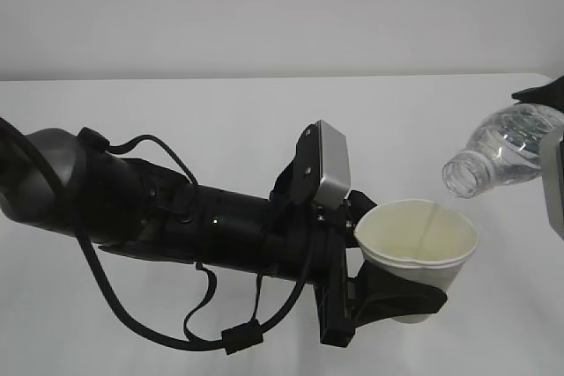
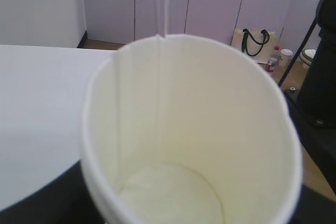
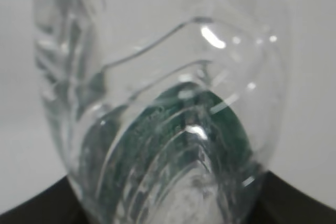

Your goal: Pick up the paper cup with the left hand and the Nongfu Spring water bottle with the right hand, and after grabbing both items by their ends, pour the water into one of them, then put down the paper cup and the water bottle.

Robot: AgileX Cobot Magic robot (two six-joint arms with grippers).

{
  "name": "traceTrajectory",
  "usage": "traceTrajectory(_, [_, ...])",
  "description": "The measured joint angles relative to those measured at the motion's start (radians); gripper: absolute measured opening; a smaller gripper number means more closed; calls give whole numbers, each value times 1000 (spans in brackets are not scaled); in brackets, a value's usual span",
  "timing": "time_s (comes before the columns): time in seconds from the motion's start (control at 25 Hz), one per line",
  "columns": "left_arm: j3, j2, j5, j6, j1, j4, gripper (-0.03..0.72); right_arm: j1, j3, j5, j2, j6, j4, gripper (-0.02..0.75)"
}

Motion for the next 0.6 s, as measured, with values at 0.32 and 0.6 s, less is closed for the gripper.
traceTrajectory(0.32, [0, 0, 0, 0, 0, 0, 476, 0, 0, 0, 0, -2, 0, 414])
traceTrajectory(0.6, [0, 0, 0, 0, 0, -2, 476, 0, 0, 0, 0, -3, 0, 414])
